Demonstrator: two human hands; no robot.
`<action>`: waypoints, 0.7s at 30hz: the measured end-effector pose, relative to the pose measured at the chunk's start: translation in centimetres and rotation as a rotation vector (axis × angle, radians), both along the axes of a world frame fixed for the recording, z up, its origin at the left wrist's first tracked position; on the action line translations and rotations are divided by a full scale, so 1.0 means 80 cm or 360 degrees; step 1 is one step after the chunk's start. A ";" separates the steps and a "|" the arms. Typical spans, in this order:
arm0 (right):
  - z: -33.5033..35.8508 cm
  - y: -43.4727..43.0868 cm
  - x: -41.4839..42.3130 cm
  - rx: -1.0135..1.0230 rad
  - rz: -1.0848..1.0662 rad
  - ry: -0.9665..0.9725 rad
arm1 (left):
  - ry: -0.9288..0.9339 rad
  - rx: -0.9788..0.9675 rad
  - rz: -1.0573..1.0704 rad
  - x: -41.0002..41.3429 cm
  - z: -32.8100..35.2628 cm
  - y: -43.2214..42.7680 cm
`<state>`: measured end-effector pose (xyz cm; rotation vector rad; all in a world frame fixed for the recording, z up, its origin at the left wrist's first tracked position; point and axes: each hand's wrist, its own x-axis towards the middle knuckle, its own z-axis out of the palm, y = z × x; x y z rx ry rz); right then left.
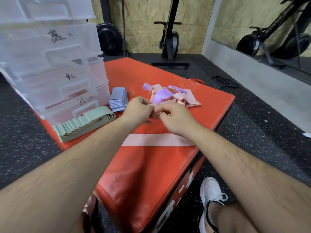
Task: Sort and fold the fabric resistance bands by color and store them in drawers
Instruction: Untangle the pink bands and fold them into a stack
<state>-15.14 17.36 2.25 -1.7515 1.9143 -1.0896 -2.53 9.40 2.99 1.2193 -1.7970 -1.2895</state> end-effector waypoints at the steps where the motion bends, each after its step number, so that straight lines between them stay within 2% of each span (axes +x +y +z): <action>1: 0.001 -0.005 0.003 0.0004 -0.0034 -0.0031 | -0.0125 -0.0134 0.0011 0.008 -0.002 -0.004; 3: 0.001 -0.020 0.001 -0.0099 -0.0069 0.0200 | -0.0385 -0.0435 -0.0060 0.026 -0.005 -0.010; 5: 0.000 -0.032 -0.003 -0.0066 0.0065 0.0514 | -0.0546 -0.0648 -0.0137 0.040 -0.005 -0.011; 9: -0.006 -0.045 -0.005 0.0174 0.0302 0.0659 | -0.0573 -0.0815 -0.0148 0.066 -0.004 -0.011; 14: -0.006 -0.048 -0.024 0.0269 0.0161 0.0937 | -0.0532 -0.0841 -0.0003 0.093 0.007 -0.025; 21: -0.010 -0.034 -0.079 0.0505 -0.0013 0.0891 | -0.0356 -0.0594 0.0151 0.129 0.012 -0.045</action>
